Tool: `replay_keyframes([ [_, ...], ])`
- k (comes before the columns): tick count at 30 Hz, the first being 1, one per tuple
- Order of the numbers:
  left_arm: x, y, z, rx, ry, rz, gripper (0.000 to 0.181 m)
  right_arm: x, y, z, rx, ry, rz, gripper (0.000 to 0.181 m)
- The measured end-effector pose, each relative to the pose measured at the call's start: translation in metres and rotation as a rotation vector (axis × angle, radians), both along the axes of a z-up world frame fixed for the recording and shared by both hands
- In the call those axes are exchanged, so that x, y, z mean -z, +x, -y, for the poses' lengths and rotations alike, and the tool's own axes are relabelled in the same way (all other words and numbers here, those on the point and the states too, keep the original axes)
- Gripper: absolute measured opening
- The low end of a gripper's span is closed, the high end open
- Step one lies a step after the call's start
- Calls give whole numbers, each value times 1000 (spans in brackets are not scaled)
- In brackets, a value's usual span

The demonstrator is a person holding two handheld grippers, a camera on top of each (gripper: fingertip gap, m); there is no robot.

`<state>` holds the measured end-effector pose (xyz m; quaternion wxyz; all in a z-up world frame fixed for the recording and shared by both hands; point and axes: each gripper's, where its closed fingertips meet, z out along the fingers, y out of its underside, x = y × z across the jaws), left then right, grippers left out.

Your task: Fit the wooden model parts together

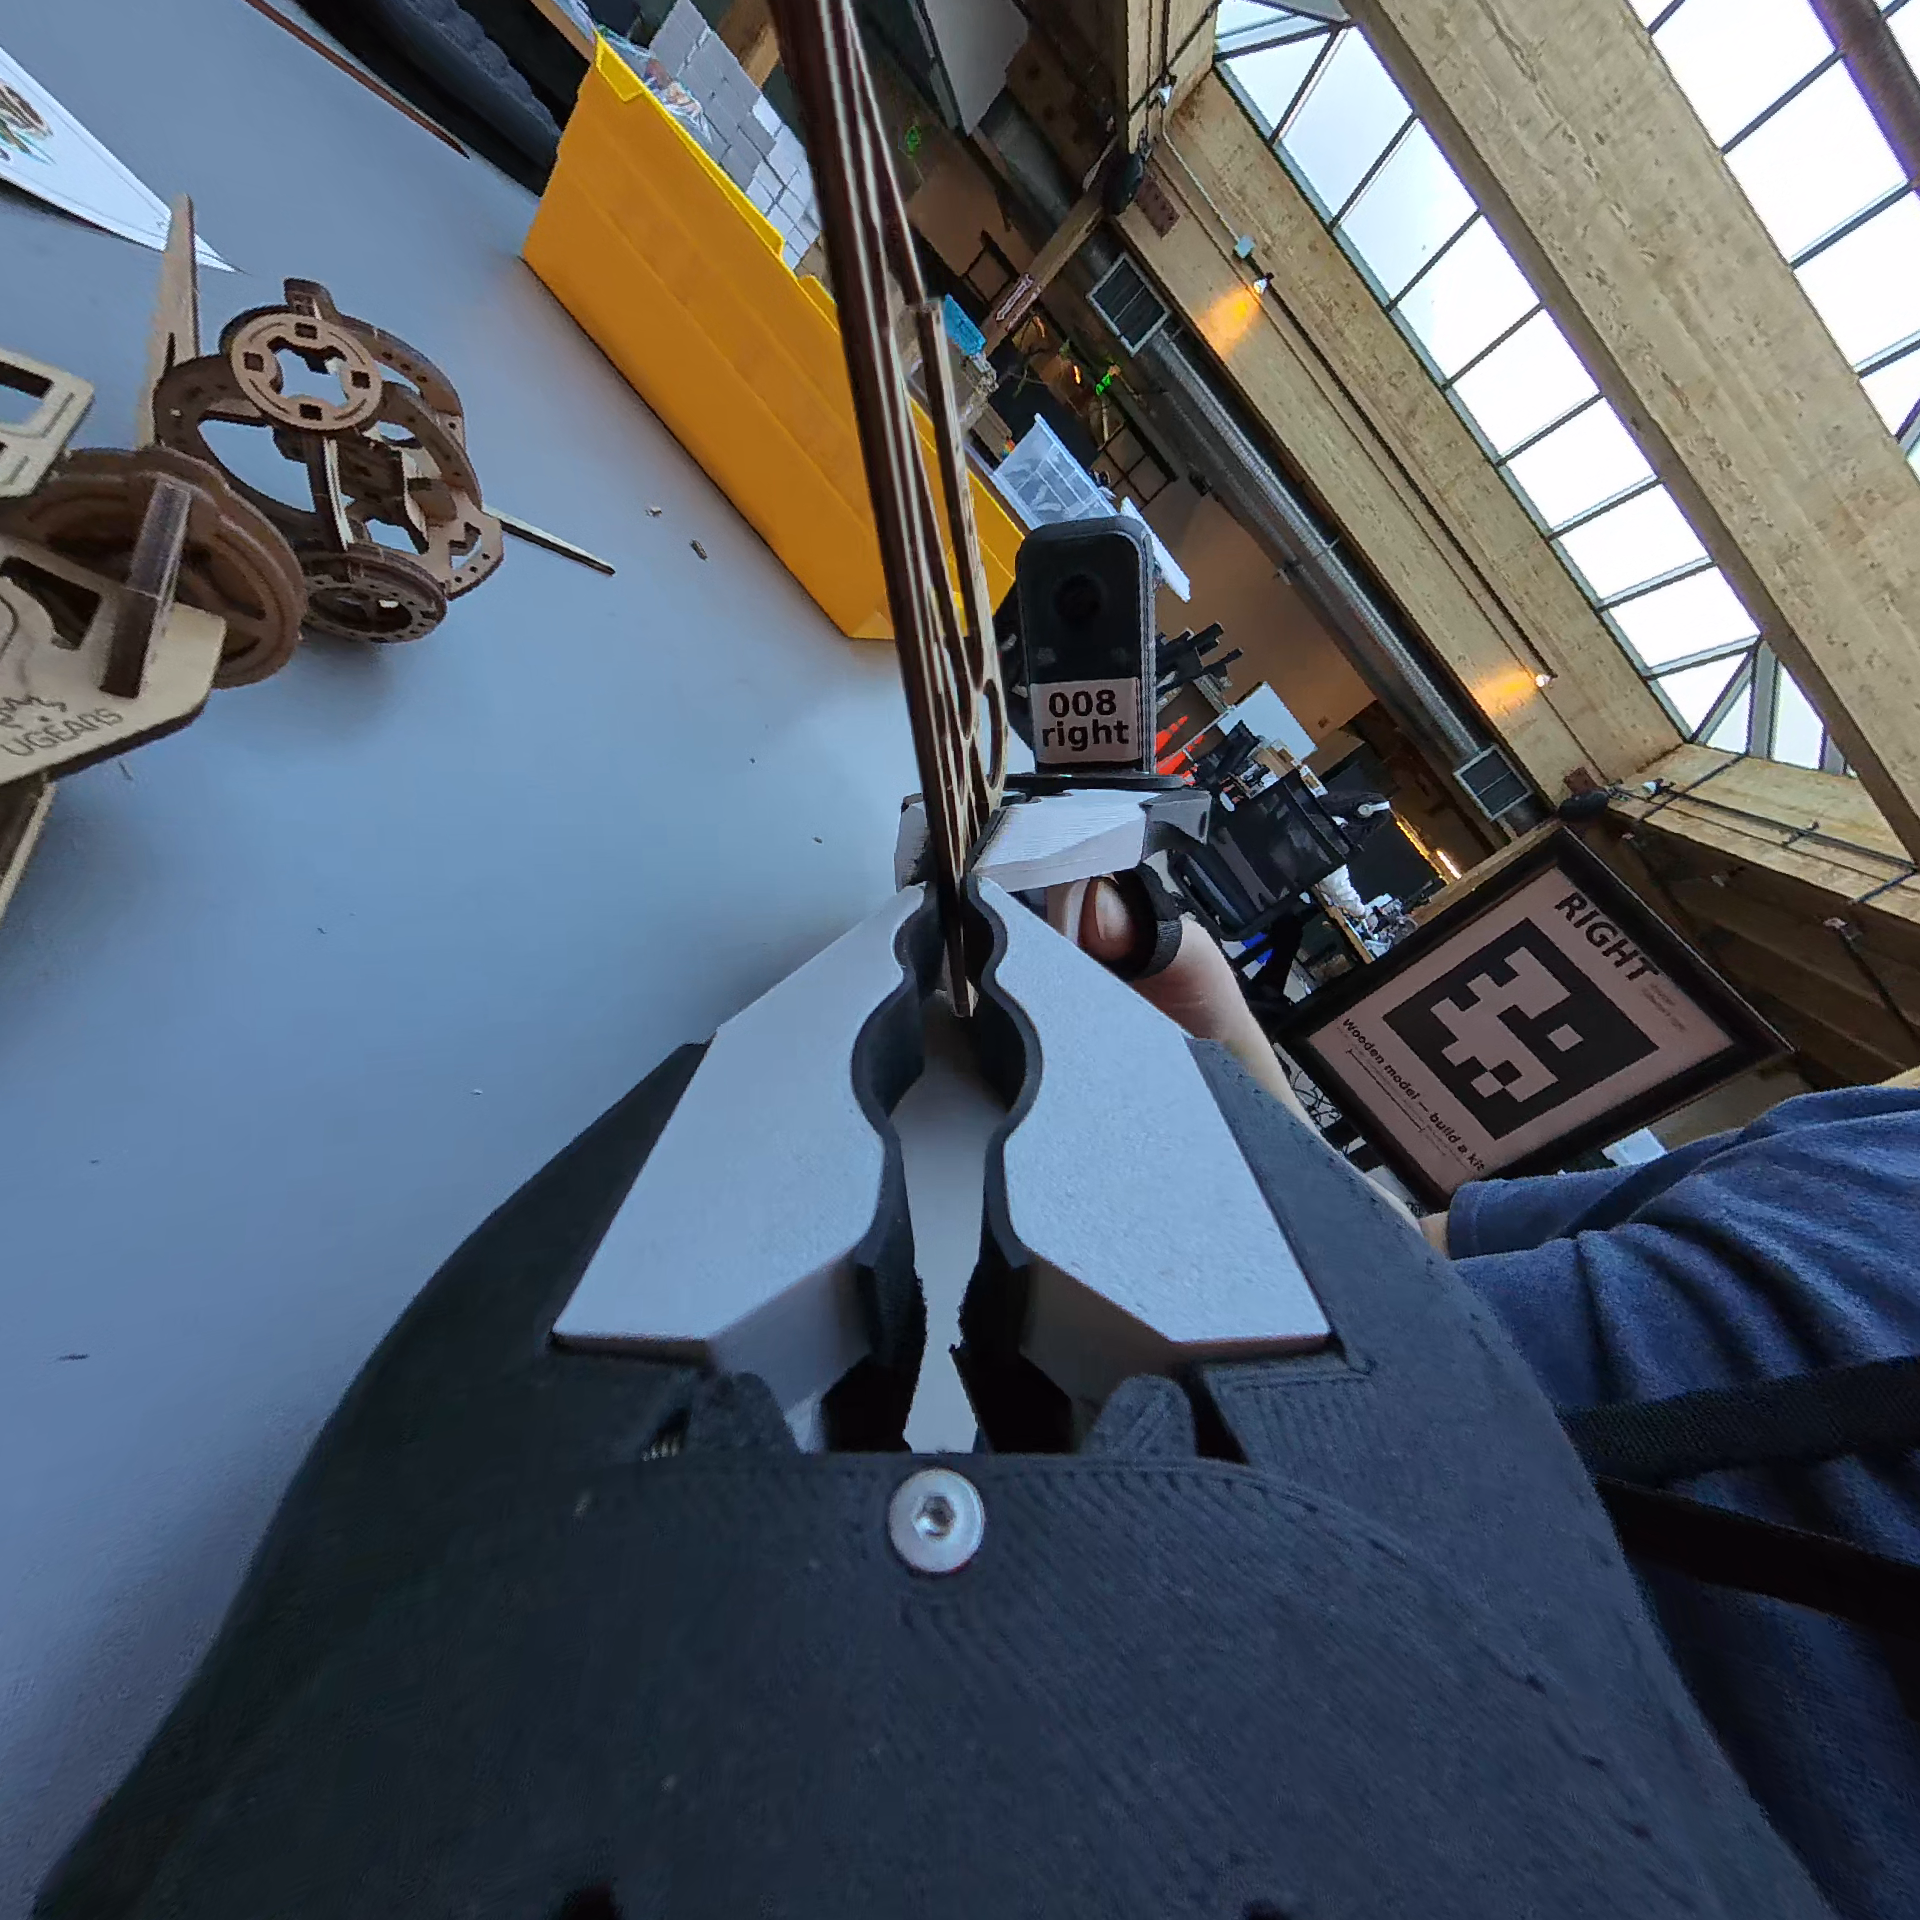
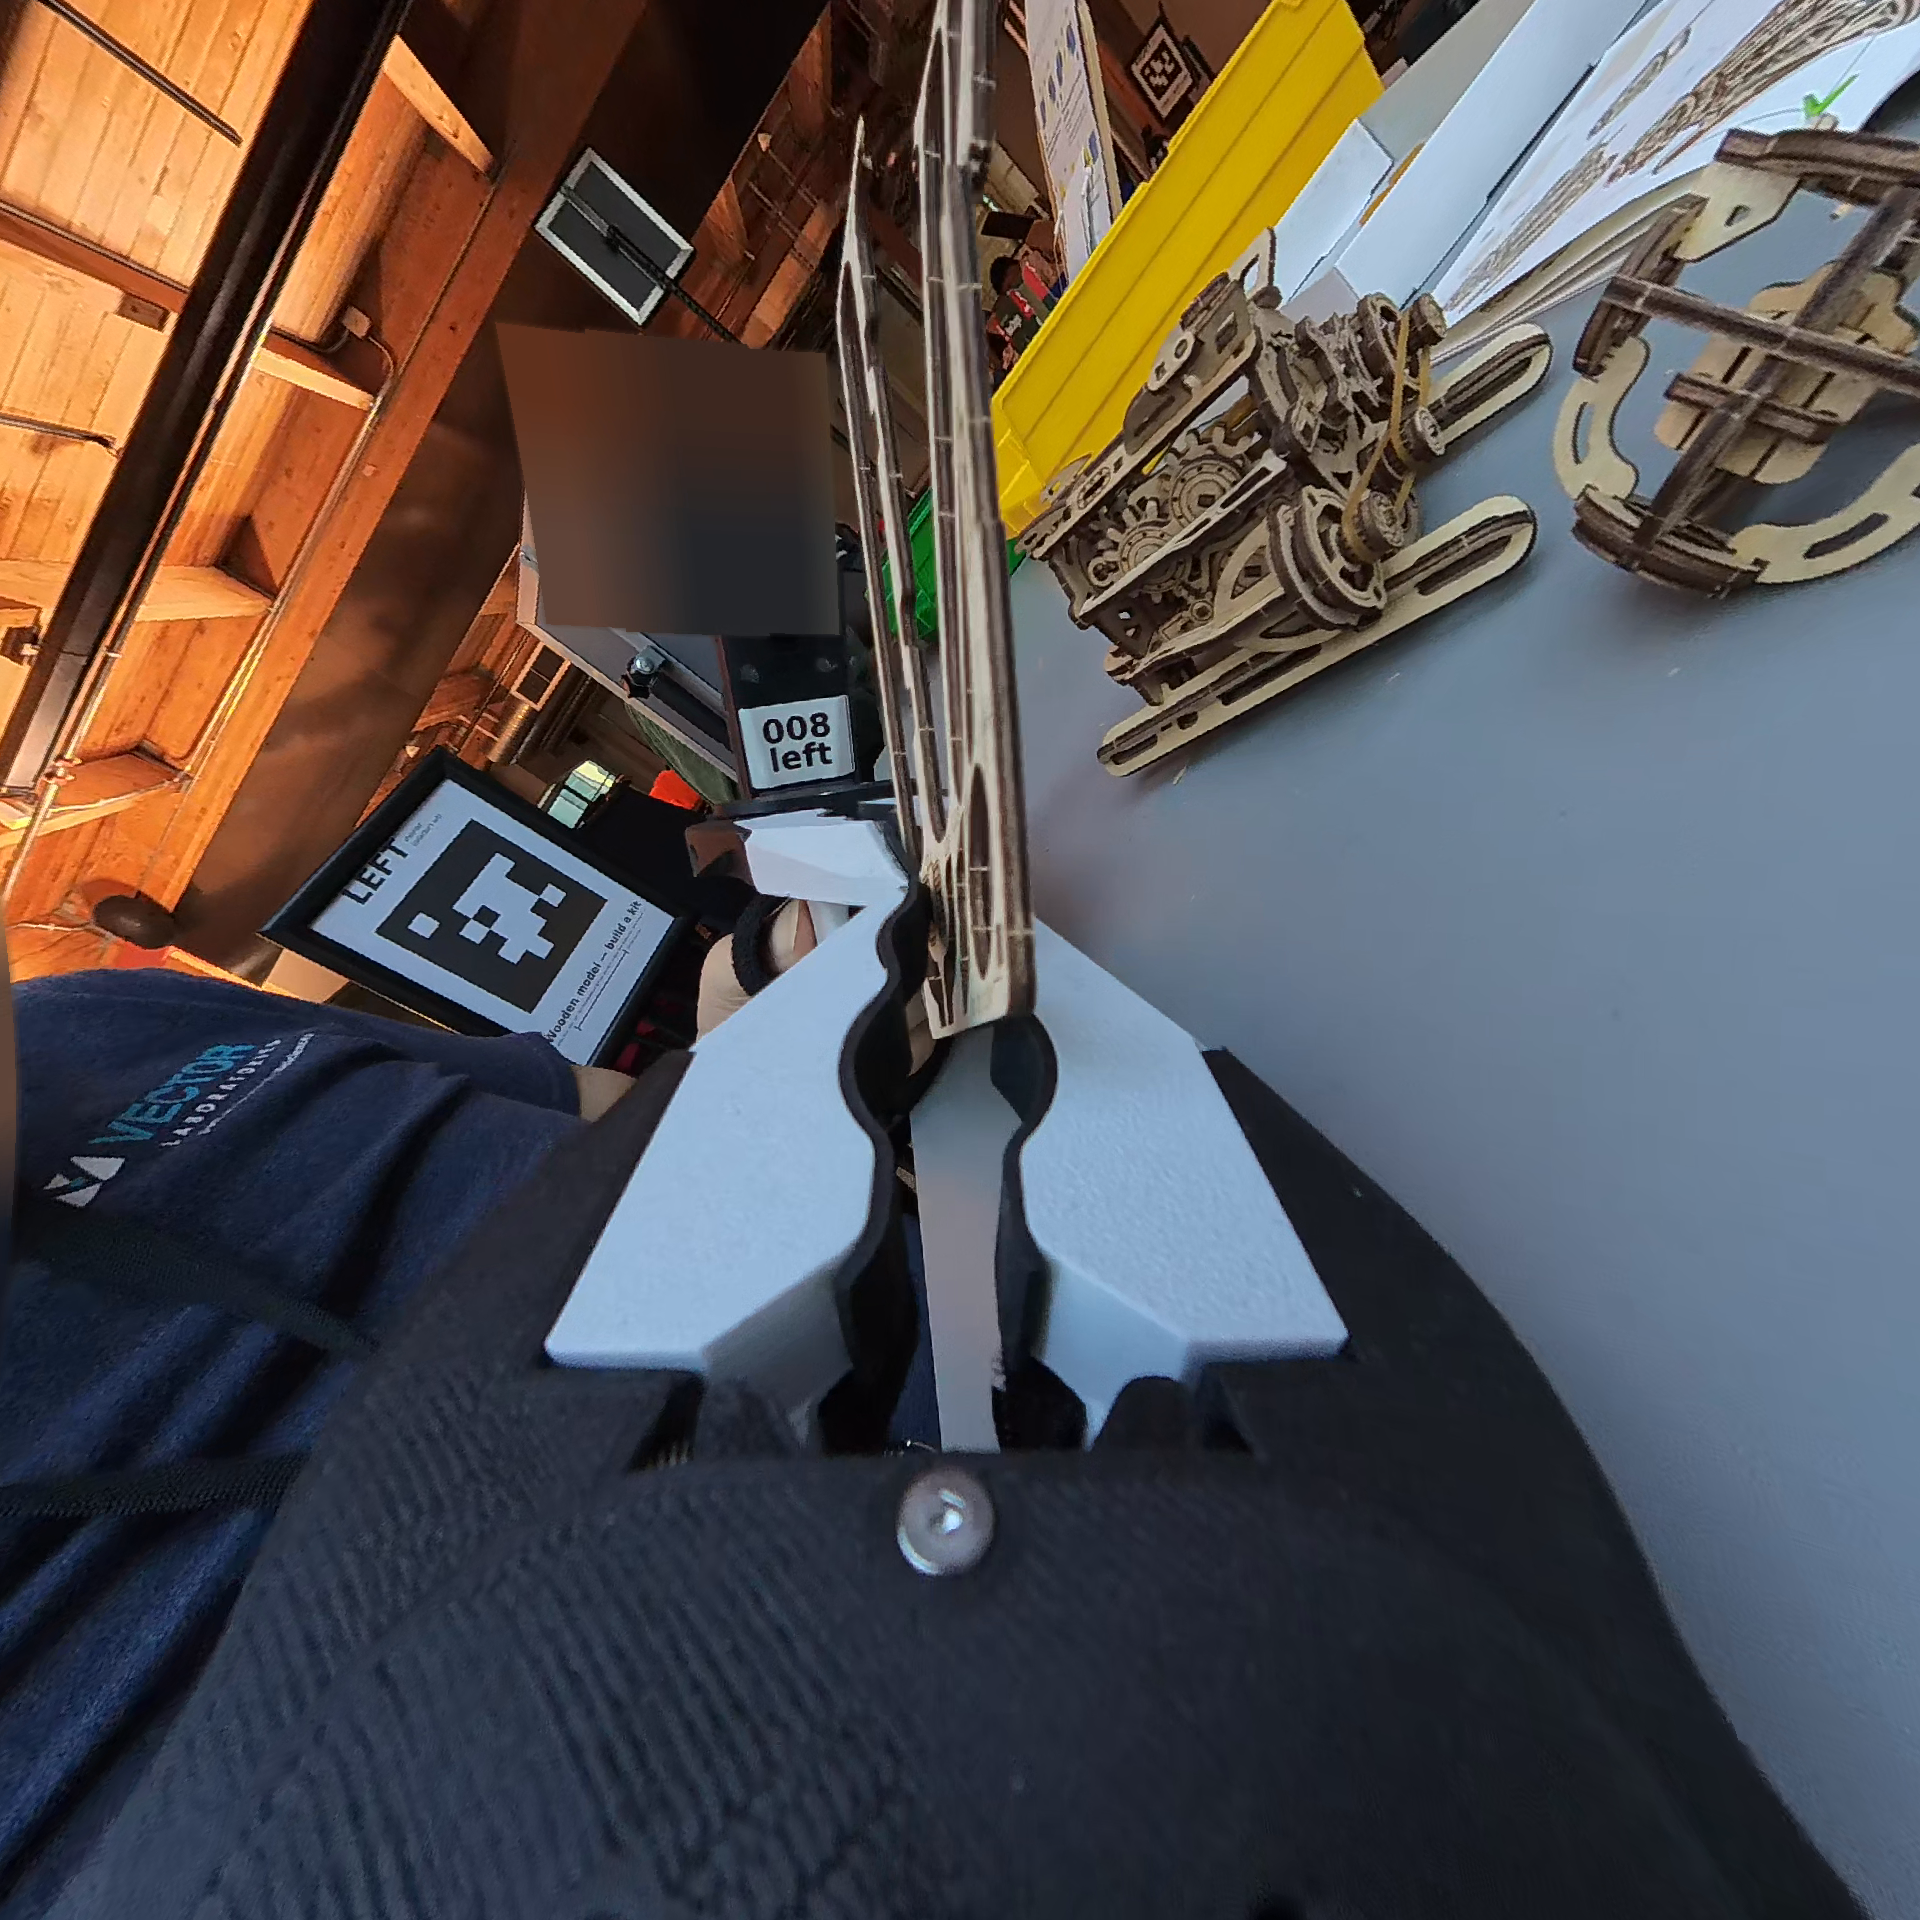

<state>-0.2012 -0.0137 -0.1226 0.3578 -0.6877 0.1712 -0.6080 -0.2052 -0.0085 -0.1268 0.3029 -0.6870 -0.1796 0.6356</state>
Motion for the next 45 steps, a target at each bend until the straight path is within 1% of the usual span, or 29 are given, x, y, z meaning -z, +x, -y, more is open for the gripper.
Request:
replay_keyframes([
  [9,4,0,-1,-17,-24,-10,0,3,-1,-1,16,3,25,6],
  [12,2,1,-1,-10,-21,6,1,2,2,-2,29,0,10,9],
  [16,2,0,-4,-42,-20,6,0,6,5,-7,110,-46,23,17],
  [18,1,-2,-6,-62,-19,19,0,4,6,-7,152,-77,-21,11],
  [21,0,-2,-5,-52,-15,22,0,2,7,-7,172,-50,-15,12],
  [25,1,-1,-5,-51,-21,15,0,4,5,-6,167,-46,2,16],
  [31,4,-2,-7,-62,-30,-4,0,9,4,-8,185,-48,46,15],
  [38,3,-1,-4,-58,-11,-13,0,7,4,-7,153,-80,6,13],
  [45,7,-2,-6,-76,-23,-32,0,11,2,-9,156,-95,29,14],
])
